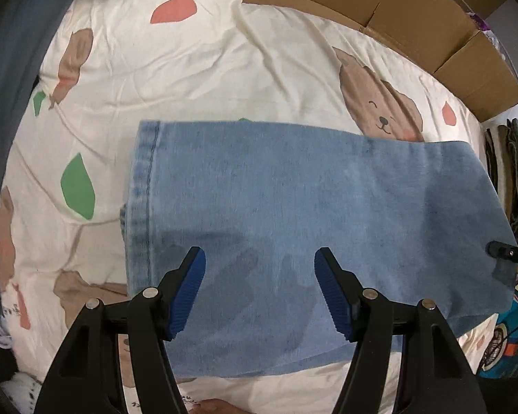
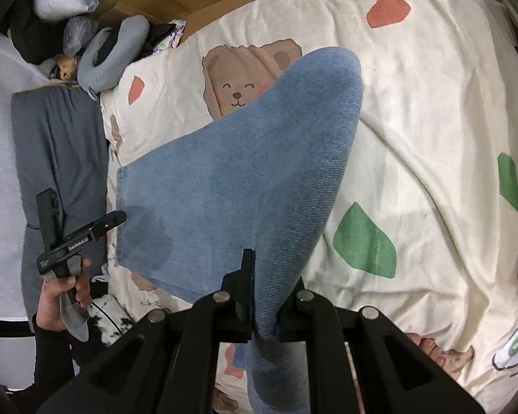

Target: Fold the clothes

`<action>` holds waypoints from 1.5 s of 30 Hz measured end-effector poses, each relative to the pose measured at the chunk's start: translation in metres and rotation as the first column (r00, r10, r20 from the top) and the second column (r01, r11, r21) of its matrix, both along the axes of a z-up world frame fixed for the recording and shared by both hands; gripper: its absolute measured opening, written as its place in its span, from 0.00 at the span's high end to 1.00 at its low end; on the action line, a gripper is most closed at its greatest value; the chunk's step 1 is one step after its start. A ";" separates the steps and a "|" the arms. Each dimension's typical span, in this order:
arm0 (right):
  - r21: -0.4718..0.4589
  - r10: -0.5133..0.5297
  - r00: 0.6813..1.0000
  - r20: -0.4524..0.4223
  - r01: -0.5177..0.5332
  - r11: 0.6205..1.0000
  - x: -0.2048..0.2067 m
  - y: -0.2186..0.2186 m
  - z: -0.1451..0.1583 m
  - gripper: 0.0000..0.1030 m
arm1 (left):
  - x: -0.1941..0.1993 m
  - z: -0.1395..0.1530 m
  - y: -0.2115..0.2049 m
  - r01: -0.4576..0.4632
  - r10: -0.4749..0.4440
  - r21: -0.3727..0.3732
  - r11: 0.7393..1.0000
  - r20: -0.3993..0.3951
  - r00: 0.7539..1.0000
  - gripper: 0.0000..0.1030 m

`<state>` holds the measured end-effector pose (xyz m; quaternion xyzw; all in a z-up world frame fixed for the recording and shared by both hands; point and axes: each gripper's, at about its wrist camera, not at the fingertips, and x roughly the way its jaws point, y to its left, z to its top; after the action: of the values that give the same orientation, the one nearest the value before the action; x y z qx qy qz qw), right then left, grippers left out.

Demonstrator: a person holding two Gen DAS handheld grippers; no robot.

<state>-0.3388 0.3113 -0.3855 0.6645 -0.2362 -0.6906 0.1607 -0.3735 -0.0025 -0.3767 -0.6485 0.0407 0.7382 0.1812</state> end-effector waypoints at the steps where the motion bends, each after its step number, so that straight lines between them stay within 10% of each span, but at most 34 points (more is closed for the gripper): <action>1: 0.004 0.003 1.000 0.010 -0.003 1.000 -0.002 -0.002 0.000 0.93 | 0.002 0.001 -0.003 -0.004 0.004 0.014 1.000 0.000 1.000 0.35; 30: 0.315 0.279 0.956 0.091 -0.294 0.903 -0.062 -0.155 0.108 0.94 | 0.013 0.018 -0.079 -0.227 0.229 0.319 0.920 0.033 0.973 0.35; 45: 0.391 0.114 0.993 0.009 -0.108 0.914 -0.053 -0.217 0.120 0.94 | 0.018 -0.001 -0.090 -0.245 0.226 0.355 0.902 0.094 0.970 0.35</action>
<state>-0.3914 0.0946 -0.2651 0.6906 -0.0545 -0.7182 0.0656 -0.3558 -0.0927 -0.3775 -0.6221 -0.1798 0.7329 0.2087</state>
